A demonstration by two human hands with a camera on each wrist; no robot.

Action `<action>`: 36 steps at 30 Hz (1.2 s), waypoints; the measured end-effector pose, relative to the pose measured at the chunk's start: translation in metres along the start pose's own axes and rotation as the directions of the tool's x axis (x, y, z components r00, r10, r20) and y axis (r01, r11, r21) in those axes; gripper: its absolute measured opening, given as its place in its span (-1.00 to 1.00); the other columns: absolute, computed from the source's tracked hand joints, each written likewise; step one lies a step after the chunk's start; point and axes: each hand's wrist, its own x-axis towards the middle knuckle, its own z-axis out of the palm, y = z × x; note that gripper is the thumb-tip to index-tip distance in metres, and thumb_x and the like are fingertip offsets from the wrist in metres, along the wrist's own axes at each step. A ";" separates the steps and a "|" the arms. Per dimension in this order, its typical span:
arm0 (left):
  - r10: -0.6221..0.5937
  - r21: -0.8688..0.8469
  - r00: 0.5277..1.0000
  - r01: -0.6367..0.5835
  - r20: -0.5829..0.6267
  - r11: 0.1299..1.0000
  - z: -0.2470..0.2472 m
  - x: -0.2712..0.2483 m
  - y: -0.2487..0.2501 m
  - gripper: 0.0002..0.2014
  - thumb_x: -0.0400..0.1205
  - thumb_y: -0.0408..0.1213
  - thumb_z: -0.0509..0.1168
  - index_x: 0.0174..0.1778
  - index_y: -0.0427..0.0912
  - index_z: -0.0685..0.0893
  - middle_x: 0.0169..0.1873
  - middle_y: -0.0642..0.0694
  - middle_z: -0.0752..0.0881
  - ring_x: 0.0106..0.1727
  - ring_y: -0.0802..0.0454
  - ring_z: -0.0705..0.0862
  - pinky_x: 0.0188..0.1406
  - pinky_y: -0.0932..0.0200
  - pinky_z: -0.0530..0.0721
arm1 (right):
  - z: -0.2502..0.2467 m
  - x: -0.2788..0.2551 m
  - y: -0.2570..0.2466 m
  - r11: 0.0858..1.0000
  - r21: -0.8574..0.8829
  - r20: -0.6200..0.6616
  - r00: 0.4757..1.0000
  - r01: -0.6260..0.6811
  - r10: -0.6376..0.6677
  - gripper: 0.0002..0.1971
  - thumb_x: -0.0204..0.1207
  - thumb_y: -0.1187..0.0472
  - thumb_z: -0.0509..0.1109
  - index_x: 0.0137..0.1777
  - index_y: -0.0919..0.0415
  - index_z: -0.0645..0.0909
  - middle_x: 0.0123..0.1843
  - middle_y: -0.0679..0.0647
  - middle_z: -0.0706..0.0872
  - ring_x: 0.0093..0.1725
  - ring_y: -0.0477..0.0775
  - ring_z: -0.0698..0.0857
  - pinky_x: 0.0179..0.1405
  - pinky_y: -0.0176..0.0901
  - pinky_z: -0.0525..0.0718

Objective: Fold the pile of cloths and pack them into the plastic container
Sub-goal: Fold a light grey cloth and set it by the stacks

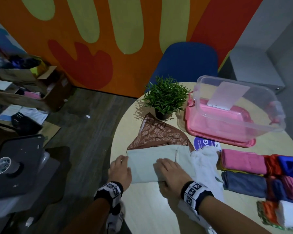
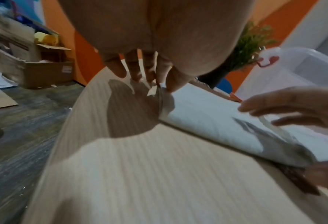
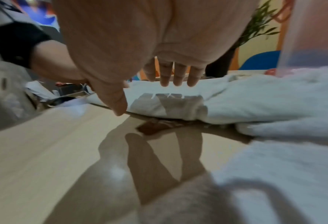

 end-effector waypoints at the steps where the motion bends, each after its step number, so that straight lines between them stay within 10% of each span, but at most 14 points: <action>1: -0.009 -0.050 1.000 0.010 0.020 0.999 -0.003 0.000 -0.001 -0.56 0.72 -0.21 0.14 0.56 -0.06 0.40 0.51 -0.09 0.42 0.45 -0.10 0.43 0.46 -0.05 0.43 | 0.003 0.001 -0.011 0.999 0.026 -0.028 0.998 0.048 -0.048 -0.23 0.40 0.04 0.33 0.63 0.20 0.25 0.62 0.23 0.36 0.58 0.33 0.37 0.58 0.17 0.30; 10: -0.106 -0.463 0.951 0.237 0.290 0.854 -0.022 -0.011 -0.010 -0.59 0.62 -0.41 0.12 0.34 0.07 0.45 -0.03 -0.14 0.77 -0.02 -0.12 0.75 0.08 -0.01 0.72 | 0.006 0.033 -0.040 0.991 -0.107 0.090 0.991 -0.084 0.094 -0.54 0.64 0.19 0.23 0.55 0.05 0.44 0.46 0.15 0.52 0.40 0.27 0.50 0.34 0.13 0.42; 17: 0.306 -0.214 0.944 -0.276 0.122 0.937 -0.038 -0.024 -0.012 -0.03 0.42 -0.43 0.50 0.59 0.37 0.18 0.62 0.12 0.08 0.55 0.04 0.28 0.54 -0.05 0.46 | -0.024 -0.005 -0.027 0.909 0.417 -0.163 0.984 0.003 0.071 -0.71 0.56 0.10 0.19 0.19 0.06 0.63 0.13 0.04 0.78 0.13 0.14 0.71 0.06 -0.11 0.58; 21: 0.394 -0.466 0.918 -0.367 -0.042 0.805 -0.039 -0.036 0.004 -0.48 0.46 -0.59 0.41 0.13 0.16 0.72 0.41 0.27 0.42 0.37 0.27 0.50 0.38 0.13 0.61 | -0.033 -0.039 -0.021 0.851 0.525 -0.203 0.974 0.019 0.103 -0.70 0.50 0.10 0.14 0.18 0.03 0.58 0.14 -0.04 0.76 0.12 0.01 0.70 0.12 -0.06 0.64; 27: 0.638 -0.261 0.770 -0.619 -0.017 0.741 -0.042 -0.055 0.020 -0.80 0.43 -0.27 0.42 -0.05 -0.07 0.81 0.00 0.06 0.77 0.06 0.14 0.69 0.15 0.17 0.64 | -0.002 -0.072 -0.029 0.917 0.381 -0.239 0.971 0.117 -0.025 -0.51 0.39 -0.01 0.42 0.35 -0.04 0.52 0.30 -0.09 0.59 0.28 -0.07 0.56 0.28 -0.19 0.54; 33: 0.593 -0.496 0.789 -0.454 0.163 0.740 -0.046 -0.070 0.044 -0.89 0.44 -0.28 0.47 -0.14 -0.08 0.83 -0.25 0.03 0.81 -0.20 0.18 0.74 -0.11 0.22 0.69 | 0.009 -0.110 -0.020 0.576 0.817 -0.213 0.920 -0.018 0.330 -0.82 0.59 0.10 0.34 0.05 0.02 0.76 0.04 -0.18 0.81 0.09 -0.19 0.75 0.13 -0.23 0.65; 36: 0.537 -0.748 0.801 -0.181 0.266 0.639 -0.046 -0.070 0.055 -0.68 0.44 -0.31 0.58 0.09 -0.03 0.74 -0.04 -0.04 0.81 0.02 0.07 0.77 0.05 0.15 0.72 | 0.004 -0.120 -0.016 0.372 0.927 -0.124 0.891 -0.054 0.438 -0.94 0.60 0.18 0.42 -0.02 0.08 0.72 -0.06 -0.01 0.83 -0.01 -0.01 0.78 0.06 -0.09 0.67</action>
